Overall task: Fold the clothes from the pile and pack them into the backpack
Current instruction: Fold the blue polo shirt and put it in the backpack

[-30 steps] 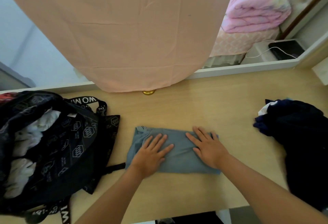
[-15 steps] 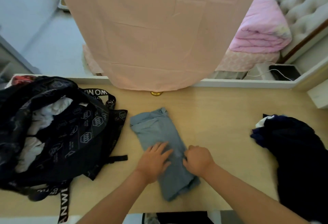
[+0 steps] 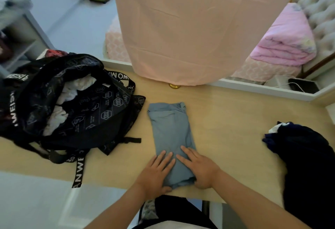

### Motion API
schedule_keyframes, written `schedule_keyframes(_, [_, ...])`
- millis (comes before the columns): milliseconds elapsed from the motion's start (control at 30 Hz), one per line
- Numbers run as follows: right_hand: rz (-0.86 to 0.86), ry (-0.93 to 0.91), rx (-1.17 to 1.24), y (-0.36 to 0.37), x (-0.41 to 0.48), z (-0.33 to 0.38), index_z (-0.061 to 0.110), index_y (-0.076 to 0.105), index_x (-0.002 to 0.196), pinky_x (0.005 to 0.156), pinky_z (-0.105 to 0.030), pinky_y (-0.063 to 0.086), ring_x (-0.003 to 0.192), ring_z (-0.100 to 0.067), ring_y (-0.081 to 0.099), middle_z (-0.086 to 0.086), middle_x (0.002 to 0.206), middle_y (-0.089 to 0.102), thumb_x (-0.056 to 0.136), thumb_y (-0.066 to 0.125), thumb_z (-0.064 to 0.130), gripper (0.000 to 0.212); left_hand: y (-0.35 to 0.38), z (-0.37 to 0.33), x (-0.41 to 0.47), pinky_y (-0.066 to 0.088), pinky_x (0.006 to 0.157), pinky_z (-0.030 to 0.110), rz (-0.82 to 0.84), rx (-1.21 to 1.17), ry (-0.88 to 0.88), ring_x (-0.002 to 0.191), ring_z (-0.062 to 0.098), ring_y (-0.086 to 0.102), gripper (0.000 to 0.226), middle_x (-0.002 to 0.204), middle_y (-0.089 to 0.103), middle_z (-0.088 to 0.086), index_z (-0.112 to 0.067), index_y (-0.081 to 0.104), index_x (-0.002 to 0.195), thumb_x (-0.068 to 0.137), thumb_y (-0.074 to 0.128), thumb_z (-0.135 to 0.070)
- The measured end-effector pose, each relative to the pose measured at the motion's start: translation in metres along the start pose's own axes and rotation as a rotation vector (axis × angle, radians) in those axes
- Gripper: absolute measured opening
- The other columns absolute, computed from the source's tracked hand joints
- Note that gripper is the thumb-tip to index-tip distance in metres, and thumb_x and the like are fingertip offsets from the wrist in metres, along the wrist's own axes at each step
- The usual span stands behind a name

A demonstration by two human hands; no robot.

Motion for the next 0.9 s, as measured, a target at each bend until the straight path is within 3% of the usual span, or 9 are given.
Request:
schedule_keyframes(167, [-0.059, 0.055, 0.064, -0.008, 0.0, 0.013, 0.032, 0.004, 0.158, 0.107, -0.04, 0.044, 0.153, -0.025, 0.001, 0.001, 0.165, -0.017, 0.091, 0.056, 0.01, 0.088, -0.004, -0.01, -0.002, 0.044, 0.106, 0.043, 0.009, 0.019, 0.008, 0.134, 0.032, 0.046, 0.086, 0.149, 0.045, 0.011, -0.017, 0.047, 0.143, 0.072, 0.05, -0.065])
schedule_keyframes(300, [-0.06, 0.057, 0.146, -0.007, -0.003, 0.015, 0.037, 0.002, 0.157, 0.11, -0.04, 0.039, 0.153, -0.022, -0.002, 0.003, 0.165, -0.016, 0.081, 0.064, 0.043, 0.098, -0.009, -0.011, 0.005, 0.058, 0.084, 0.032, -0.108, -0.047, 0.022, 0.111, 0.025, 0.066, 0.059, 0.119, 0.069, 0.002, -0.015, 0.074, 0.11, 0.058, 0.083, -0.042])
schedule_keyframes(433, [-0.026, 0.055, 0.094, -0.006, -0.007, 0.016, 0.043, -0.005, 0.155, 0.101, -0.041, 0.044, 0.148, -0.012, -0.003, 0.005, 0.165, -0.014, 0.074, 0.068, 0.045, 0.109, -0.039, 0.005, 0.009, 0.05, 0.076, 0.033, -0.169, -0.492, -0.191, 0.095, 0.024, 0.063, 0.01, 0.101, 0.067, 0.008, -0.014, 0.062, 0.098, 0.089, 0.059, -0.02])
schedule_keyframes(500, [-0.1, 0.084, 0.143, -0.011, -0.007, 0.012, 0.033, 0.021, 0.154, 0.096, -0.037, 0.047, 0.145, -0.017, 0.028, 0.001, 0.164, 0.016, 0.081, 0.063, 0.023, 0.085, -0.054, 0.015, 0.01, 0.04, 0.062, 0.034, -0.162, -0.568, -0.287, 0.073, 0.021, 0.057, 0.011, 0.08, 0.061, 0.002, -0.019, 0.051, 0.083, 0.094, 0.051, -0.022])
schedule_keyframes(533, [-0.156, 0.109, 0.236, -0.015, -0.007, 0.009, 0.028, 0.04, 0.146, 0.091, -0.034, 0.049, 0.131, -0.019, 0.047, -0.001, 0.153, 0.039, 0.082, 0.06, 0.016, 0.068, -0.059, 0.021, 0.01, 0.036, 0.058, 0.034, -0.155, -0.585, -0.31, 0.068, 0.019, 0.054, 0.016, 0.072, 0.057, -0.003, -0.021, 0.047, 0.078, 0.094, 0.049, -0.024])
schedule_keyframes(600, [-0.225, 0.188, 0.517, -0.027, -0.007, 0.002, 0.022, 0.065, 0.114, 0.072, -0.032, 0.051, 0.089, -0.022, 0.062, -0.003, 0.108, 0.068, 0.079, 0.059, 0.016, 0.036, -0.067, 0.031, 0.01, 0.033, 0.056, 0.034, -0.143, -0.642, -0.323, 0.062, 0.016, 0.051, 0.023, 0.066, 0.052, -0.006, -0.024, 0.042, 0.074, 0.096, 0.048, -0.025])
schedule_keyframes(700, [-0.295, 0.307, 0.838, -0.042, 0.001, -0.009, 0.017, 0.067, 0.084, 0.059, -0.03, 0.042, 0.065, -0.015, 0.058, -0.005, 0.075, 0.065, 0.075, 0.059, 0.022, 0.013, -0.072, 0.049, 0.015, 0.043, 0.063, 0.037, -0.211, -0.843, -0.443, 0.066, 0.014, 0.055, 0.022, 0.072, 0.058, -0.003, -0.027, 0.045, 0.077, 0.099, 0.046, -0.028])
schedule_keyframes(800, [-0.375, 0.431, 0.942, -0.052, 0.017, -0.019, 0.019, 0.067, 0.086, 0.065, -0.031, 0.047, 0.073, -0.013, 0.062, 0.0, 0.081, 0.068, 0.086, 0.059, 0.024, 0.009, -0.073, 0.058, 0.016, 0.049, 0.079, 0.036, -0.371, -0.982, -0.67, 0.09, 0.011, 0.06, 0.013, 0.1, 0.064, -0.008, -0.029, 0.054, 0.106, 0.101, 0.045, -0.036])
schedule_keyframes(900, [-0.368, 0.556, 0.913, -0.052, 0.036, -0.026, 0.022, 0.065, 0.098, 0.077, -0.033, 0.05, 0.09, -0.018, 0.063, 0.004, 0.096, 0.068, 0.097, 0.056, 0.036, 0.016, -0.085, 0.044, 0.015, 0.044, 0.094, 0.03, -0.682, -0.51, -0.47, 0.11, 0.011, 0.05, 0.027, 0.12, 0.055, -0.006, -0.02, 0.053, 0.122, 0.097, 0.048, -0.028])
Point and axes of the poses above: each hand's wrist, its own x-axis towards the middle knuckle, its own y-axis out of the palm, z = x × y, the point moved 4 cm from there along x, towards the middle knuckle
